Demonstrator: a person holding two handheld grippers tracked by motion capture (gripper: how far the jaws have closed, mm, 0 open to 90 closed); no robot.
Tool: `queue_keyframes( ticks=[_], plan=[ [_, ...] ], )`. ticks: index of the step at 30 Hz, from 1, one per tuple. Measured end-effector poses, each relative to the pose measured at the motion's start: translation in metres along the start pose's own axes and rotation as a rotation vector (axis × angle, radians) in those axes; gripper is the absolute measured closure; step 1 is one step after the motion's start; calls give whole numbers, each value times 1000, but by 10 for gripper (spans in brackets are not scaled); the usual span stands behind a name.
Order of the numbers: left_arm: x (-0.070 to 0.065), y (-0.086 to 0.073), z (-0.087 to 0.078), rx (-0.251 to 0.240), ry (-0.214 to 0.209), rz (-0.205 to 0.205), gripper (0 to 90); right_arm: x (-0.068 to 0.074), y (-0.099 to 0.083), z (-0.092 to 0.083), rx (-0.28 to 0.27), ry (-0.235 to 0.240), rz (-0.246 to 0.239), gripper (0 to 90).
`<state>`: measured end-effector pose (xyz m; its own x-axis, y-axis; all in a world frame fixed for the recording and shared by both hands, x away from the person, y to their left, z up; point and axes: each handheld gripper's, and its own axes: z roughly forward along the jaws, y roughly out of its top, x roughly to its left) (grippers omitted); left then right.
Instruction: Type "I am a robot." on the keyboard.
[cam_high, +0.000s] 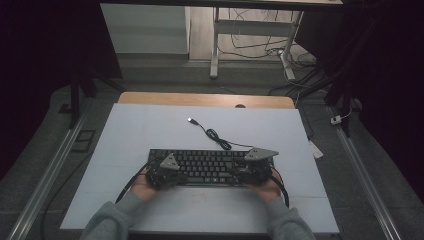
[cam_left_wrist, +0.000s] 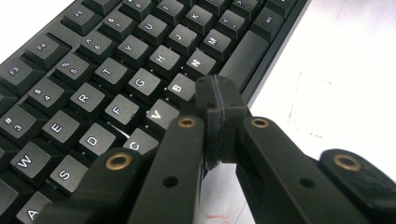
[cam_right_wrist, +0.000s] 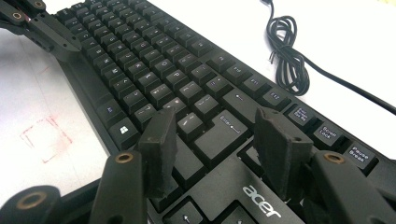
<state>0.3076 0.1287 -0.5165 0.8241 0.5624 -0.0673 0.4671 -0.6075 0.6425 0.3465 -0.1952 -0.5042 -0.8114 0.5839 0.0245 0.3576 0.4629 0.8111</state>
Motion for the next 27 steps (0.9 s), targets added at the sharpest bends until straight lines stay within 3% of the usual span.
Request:
queue_keyframes(
  ticks=[7,18,27],
  plan=[
    [0,0,1,1,18,5,890,0,0,0,8,-4,-5,498],
    [10,-3,-24,-108,38,-60,876,-1,0,0,2,-4,1,497],
    [19,-8,-35,-147,58,-124,635,-1,-1,-1,3,-6,-1,495]
  ],
)
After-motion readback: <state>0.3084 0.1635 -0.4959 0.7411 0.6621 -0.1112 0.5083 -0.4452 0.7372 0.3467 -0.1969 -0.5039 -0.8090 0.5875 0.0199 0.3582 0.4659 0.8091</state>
